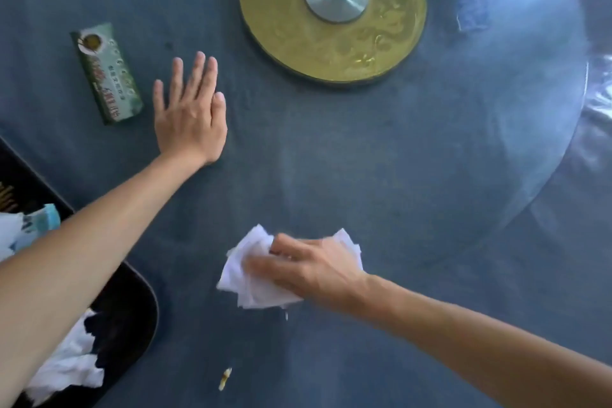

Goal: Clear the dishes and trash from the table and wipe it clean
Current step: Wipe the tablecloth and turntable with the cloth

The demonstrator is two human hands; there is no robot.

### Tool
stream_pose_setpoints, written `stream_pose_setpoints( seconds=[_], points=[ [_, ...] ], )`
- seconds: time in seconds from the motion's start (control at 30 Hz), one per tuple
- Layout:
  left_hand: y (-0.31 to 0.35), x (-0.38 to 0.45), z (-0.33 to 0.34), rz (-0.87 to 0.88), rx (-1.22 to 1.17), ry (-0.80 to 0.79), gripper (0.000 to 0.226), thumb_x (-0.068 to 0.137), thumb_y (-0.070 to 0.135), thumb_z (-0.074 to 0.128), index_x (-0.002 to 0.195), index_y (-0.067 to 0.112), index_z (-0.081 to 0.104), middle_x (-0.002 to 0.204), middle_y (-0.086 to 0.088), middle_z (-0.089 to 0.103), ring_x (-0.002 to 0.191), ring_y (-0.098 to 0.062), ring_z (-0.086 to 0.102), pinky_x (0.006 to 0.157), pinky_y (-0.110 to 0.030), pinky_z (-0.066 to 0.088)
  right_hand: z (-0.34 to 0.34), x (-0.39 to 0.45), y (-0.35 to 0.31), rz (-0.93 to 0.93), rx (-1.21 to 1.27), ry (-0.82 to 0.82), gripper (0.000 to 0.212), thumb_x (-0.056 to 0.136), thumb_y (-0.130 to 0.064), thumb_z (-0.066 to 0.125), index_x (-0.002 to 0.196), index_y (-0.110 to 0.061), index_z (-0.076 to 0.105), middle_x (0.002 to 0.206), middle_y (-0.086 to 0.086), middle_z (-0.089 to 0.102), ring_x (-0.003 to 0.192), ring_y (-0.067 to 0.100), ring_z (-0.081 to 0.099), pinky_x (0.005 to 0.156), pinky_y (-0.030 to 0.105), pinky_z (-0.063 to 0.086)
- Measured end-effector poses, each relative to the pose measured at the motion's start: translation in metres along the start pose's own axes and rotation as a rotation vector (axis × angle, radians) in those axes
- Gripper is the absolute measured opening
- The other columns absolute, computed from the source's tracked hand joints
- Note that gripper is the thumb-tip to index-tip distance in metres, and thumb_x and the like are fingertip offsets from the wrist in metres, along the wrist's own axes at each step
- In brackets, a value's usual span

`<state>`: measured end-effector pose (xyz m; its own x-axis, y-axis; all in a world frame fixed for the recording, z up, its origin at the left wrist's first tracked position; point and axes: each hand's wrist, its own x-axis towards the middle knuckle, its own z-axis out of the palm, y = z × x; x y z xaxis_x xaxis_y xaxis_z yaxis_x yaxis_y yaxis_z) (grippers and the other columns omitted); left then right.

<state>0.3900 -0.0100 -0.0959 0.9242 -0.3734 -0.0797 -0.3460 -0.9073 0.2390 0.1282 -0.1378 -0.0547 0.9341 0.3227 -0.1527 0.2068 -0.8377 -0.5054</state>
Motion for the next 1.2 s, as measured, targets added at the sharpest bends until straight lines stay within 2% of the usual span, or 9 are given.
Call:
stream_pose_setpoints(
  seconds=[0.07,0.13,0.23,0.4,0.6,0.83,0.93,1.07,1.2],
  points=[
    [-0.011,0.010,-0.006,0.044,0.005,-0.014,0.057,0.106,0.038,0.017,0.162,0.030,0.012,0.170,0.012,0.008,0.157,-0.018,0.001,0.125,-0.051,0.002,0.007,-0.026,0.012,-0.101,0.022,0.027,0.063,0.066,-0.009,0.067,0.122,-0.037,0.073,0.090,-0.010,0.047,0.067,0.010,0.036,0.053,0.023,0.002],
    [-0.022,0.021,-0.011,0.094,0.014,-0.014,0.057,0.106,0.039,0.017,0.162,0.030,0.013,0.170,0.011,0.010,0.157,-0.018,0.002,0.125,-0.051,0.002,-0.018,-0.023,0.026,-0.054,0.082,0.220,0.040,0.089,-0.017,0.066,0.119,-0.042,0.069,0.091,-0.014,0.037,0.072,0.005,0.035,0.048,0.025,0.023],
    [-0.031,0.038,-0.017,0.094,0.025,-0.033,0.057,0.106,0.038,0.018,0.162,0.027,0.014,0.170,0.008,0.010,0.157,-0.022,0.002,0.125,-0.053,0.003,-0.078,0.013,0.110,0.199,-0.319,0.528,0.013,0.099,-0.047,0.059,0.086,-0.045,0.062,0.086,-0.015,0.049,0.074,0.009,0.047,0.066,0.034,0.041],
    [0.011,-0.004,-0.009,-0.013,-0.008,-0.125,0.060,0.107,0.038,0.022,0.163,0.025,0.006,0.171,0.003,-0.002,0.157,-0.024,-0.006,0.124,-0.055,-0.003,-0.146,0.045,0.228,0.797,-0.210,0.737,0.030,0.104,-0.042,0.044,0.116,-0.026,0.066,0.108,0.011,0.058,0.092,0.040,0.062,0.071,0.034,0.034],
    [0.010,-0.041,0.008,0.058,0.022,-0.004,0.056,0.107,0.039,0.024,0.162,0.029,0.017,0.171,-0.001,0.010,0.157,-0.025,0.005,0.124,-0.052,0.004,-0.057,0.043,0.109,0.529,-0.151,0.509,0.022,0.096,-0.031,0.064,0.116,-0.029,0.071,0.096,0.001,0.057,0.060,0.032,0.057,0.050,0.036,0.048],
    [0.000,-0.088,0.007,0.079,-0.007,-0.052,0.059,0.106,0.037,0.021,0.162,0.021,0.015,0.171,-0.003,0.009,0.157,-0.028,0.005,0.125,-0.050,0.005,0.007,0.013,0.021,0.178,-0.133,0.400,0.043,0.072,-0.003,0.079,0.106,-0.029,0.080,0.077,0.001,0.054,0.047,0.022,0.029,0.045,0.021,0.010],
    [-0.006,-0.131,0.004,0.147,-0.010,-0.084,0.058,0.106,0.037,0.022,0.162,0.022,0.019,0.170,-0.002,0.013,0.157,-0.029,0.007,0.124,-0.051,0.008,0.003,0.010,0.013,0.256,-0.083,0.379,0.031,0.082,-0.012,0.074,0.107,-0.030,0.080,0.079,0.002,0.056,0.043,0.025,0.035,0.045,0.015,0.010],
    [-0.006,-0.167,-0.009,0.172,-0.043,-0.214,0.057,0.107,0.030,0.035,0.161,0.025,0.021,0.170,0.008,0.014,0.157,-0.030,0.006,0.124,-0.054,0.014,-0.001,-0.005,0.000,0.429,-0.004,0.345,0.030,0.101,-0.022,0.056,0.124,-0.034,0.071,0.092,0.000,0.054,0.059,0.036,0.056,0.047,0.038,0.050],
    [0.011,-0.229,-0.028,0.268,-0.239,-0.333,0.056,0.104,0.022,0.044,0.158,0.024,0.033,0.168,0.008,0.022,0.157,-0.029,0.010,0.123,-0.050,0.022,0.005,-0.063,-0.040,0.678,0.195,0.566,0.034,0.104,-0.018,0.053,0.129,-0.038,0.064,0.091,-0.005,0.050,0.072,0.024,0.054,0.063,0.033,0.047]
  ],
)
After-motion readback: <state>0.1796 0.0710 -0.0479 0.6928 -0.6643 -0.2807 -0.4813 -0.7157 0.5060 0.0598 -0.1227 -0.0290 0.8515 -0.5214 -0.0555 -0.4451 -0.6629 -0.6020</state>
